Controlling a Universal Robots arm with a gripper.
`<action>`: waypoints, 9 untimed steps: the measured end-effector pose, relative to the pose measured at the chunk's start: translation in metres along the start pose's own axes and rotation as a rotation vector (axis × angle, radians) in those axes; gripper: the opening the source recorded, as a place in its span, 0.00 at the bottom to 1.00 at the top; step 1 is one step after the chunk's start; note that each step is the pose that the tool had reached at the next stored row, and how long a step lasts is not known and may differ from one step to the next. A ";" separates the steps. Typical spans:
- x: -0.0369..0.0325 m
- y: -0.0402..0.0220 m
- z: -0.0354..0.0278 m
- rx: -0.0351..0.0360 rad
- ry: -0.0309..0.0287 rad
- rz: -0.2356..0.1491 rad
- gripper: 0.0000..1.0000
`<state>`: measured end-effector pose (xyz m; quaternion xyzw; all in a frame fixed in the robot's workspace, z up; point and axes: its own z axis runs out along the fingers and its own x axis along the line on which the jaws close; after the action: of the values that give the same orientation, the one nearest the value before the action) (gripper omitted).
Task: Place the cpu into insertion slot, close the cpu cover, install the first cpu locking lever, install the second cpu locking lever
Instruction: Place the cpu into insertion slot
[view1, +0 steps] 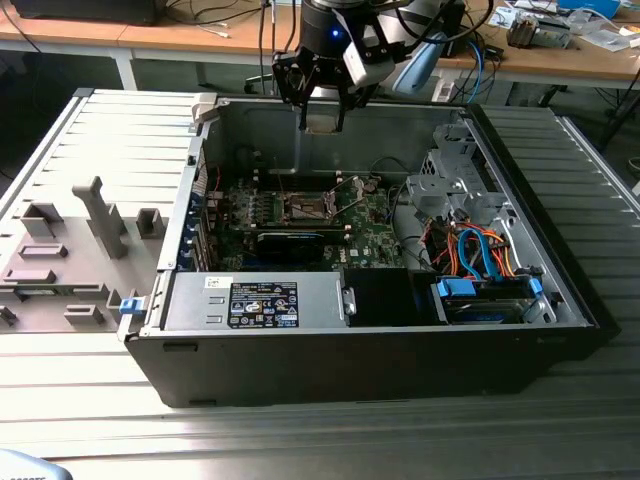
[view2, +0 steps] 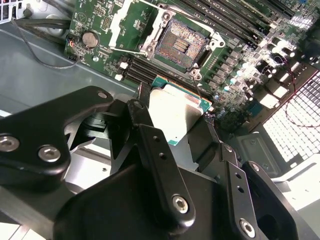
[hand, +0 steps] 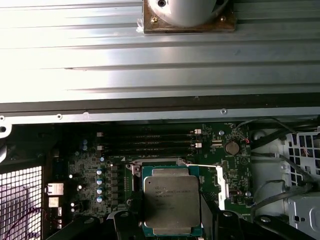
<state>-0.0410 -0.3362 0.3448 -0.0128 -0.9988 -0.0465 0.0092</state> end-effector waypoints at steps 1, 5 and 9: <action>0.0000 0.0000 0.0002 0.0000 -0.0001 0.000 0.55; 0.0000 -0.0001 0.0010 0.0000 -0.0001 0.000 0.55; 0.0000 -0.0002 0.0016 0.0000 -0.0001 0.000 0.55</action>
<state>-0.0410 -0.3362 0.3431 -0.0128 -0.9988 -0.0465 0.0091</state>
